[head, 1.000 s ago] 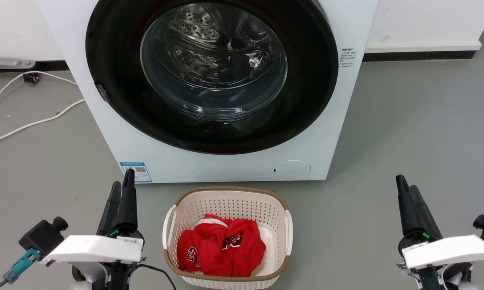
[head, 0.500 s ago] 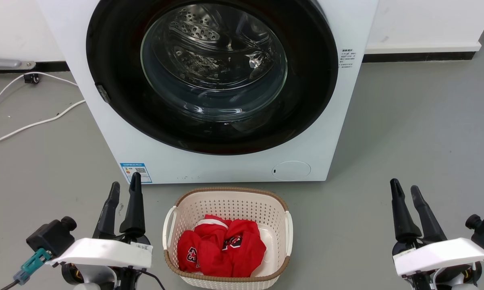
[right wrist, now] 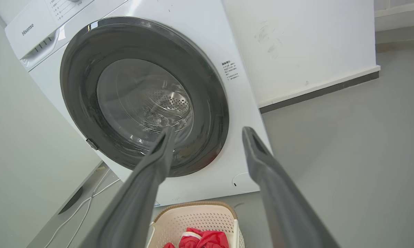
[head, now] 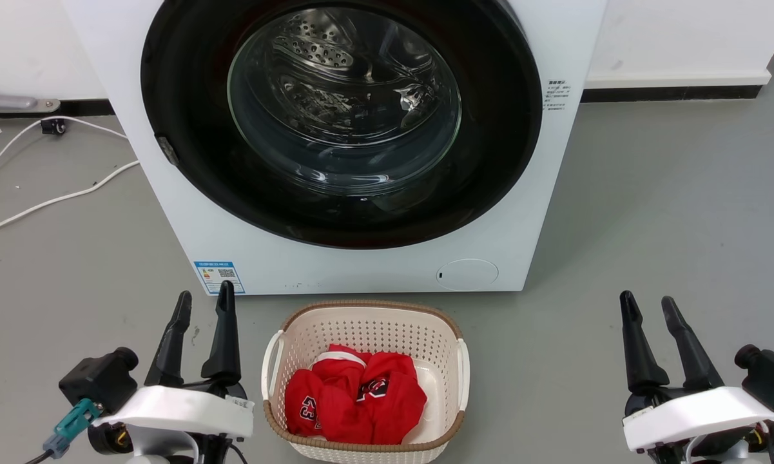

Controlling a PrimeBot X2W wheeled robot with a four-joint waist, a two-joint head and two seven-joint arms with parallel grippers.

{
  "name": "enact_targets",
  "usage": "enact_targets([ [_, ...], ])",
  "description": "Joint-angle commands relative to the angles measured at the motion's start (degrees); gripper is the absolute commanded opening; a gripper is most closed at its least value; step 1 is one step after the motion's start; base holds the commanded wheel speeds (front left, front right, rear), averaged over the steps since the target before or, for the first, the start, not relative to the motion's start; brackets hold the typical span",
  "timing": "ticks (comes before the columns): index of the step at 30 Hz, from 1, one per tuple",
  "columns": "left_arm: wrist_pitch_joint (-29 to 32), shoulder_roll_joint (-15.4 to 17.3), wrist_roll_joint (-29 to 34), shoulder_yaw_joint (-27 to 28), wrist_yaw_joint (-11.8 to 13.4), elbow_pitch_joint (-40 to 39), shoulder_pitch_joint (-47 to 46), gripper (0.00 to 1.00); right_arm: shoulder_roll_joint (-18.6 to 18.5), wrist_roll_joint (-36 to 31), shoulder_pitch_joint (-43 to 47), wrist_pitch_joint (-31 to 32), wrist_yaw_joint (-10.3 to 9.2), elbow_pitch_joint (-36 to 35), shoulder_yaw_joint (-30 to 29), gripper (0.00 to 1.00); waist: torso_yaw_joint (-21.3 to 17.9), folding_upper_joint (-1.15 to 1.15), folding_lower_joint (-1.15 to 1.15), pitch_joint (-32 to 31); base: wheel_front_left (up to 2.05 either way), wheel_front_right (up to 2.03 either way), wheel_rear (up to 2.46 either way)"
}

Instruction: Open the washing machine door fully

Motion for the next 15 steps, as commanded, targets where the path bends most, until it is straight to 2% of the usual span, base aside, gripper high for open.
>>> enact_targets([
  [1,-0.4,0.2,1.4,-0.1,-0.1,-0.5,0.2,1.0,0.1,-1.3,0.0,-0.5,0.09,-1.0,-0.1,1.0,0.0,0.0,0.0,0.0,0.0,0.0,0.0],
  [15,-2.2,0.1,10.3,-0.2,0.4,-0.3,0.2,1.0,0.2,-11.2,0.5,-0.6,0.11,-2.5,0.1,1.0,0.1,0.0,0.0,0.1,0.0,0.0,0.0],
])
